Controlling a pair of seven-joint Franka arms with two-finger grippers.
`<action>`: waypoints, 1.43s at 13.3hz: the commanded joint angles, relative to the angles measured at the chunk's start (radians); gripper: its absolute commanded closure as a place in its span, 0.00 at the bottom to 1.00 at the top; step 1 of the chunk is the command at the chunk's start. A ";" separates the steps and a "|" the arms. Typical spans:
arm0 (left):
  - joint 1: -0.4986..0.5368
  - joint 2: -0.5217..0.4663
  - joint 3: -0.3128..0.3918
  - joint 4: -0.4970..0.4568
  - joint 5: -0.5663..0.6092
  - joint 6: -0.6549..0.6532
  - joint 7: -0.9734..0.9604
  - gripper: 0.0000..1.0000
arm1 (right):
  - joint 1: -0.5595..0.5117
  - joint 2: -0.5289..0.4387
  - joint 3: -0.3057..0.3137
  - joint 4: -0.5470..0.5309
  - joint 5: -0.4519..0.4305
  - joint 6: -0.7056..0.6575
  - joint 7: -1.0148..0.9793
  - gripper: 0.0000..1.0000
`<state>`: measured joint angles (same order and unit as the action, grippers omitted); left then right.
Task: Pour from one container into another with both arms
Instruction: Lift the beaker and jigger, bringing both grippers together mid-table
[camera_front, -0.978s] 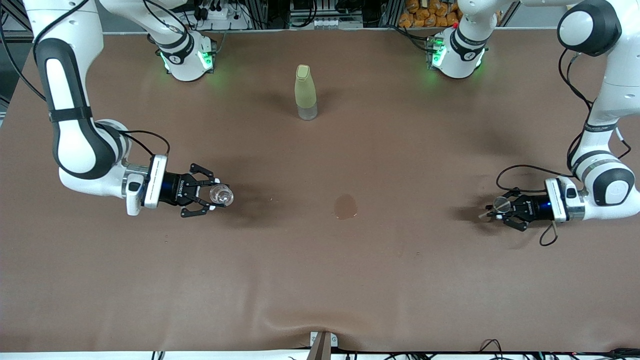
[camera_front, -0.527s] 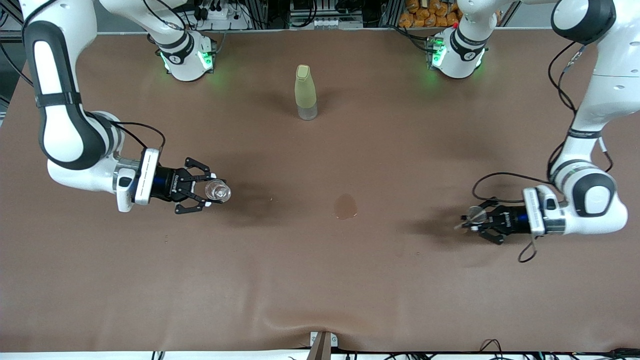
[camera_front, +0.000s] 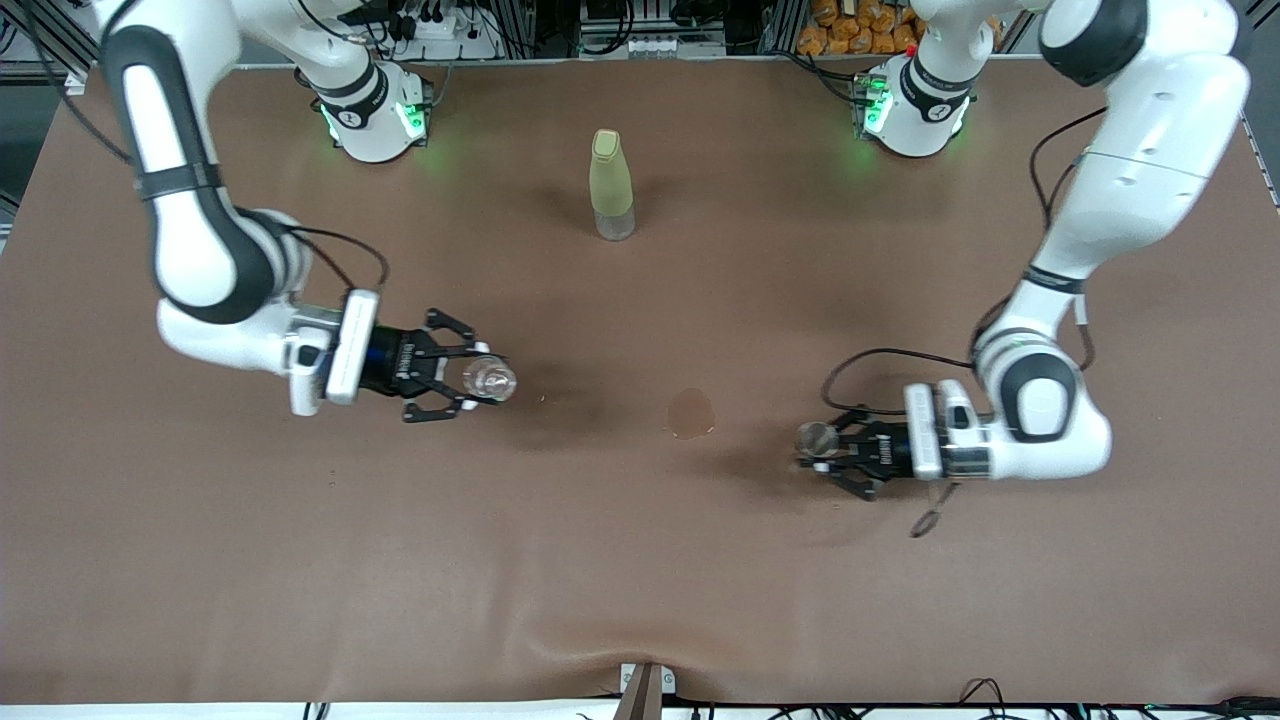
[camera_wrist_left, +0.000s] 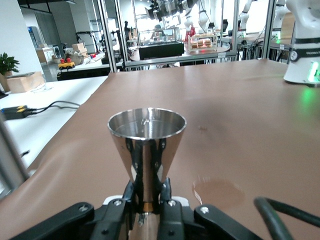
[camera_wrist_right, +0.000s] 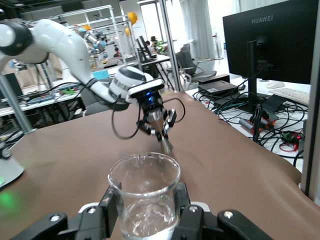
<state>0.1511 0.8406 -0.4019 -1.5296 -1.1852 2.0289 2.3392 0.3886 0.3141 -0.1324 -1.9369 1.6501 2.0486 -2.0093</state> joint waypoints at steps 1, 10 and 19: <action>-0.102 0.002 0.006 -0.004 -0.118 0.065 0.066 1.00 | 0.142 -0.018 -0.009 -0.011 0.156 0.128 0.014 0.87; -0.308 0.052 0.015 -0.011 -0.316 0.220 0.167 1.00 | 0.377 0.019 -0.010 0.029 0.509 0.340 0.009 0.87; -0.315 0.064 0.017 -0.009 -0.332 0.240 0.187 1.00 | 0.438 0.117 -0.009 0.044 0.833 0.340 0.024 0.89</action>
<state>-0.1587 0.9066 -0.3865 -1.5440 -1.4835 2.2572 2.4956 0.7975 0.4127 -0.1292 -1.9193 2.4261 2.3817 -1.9946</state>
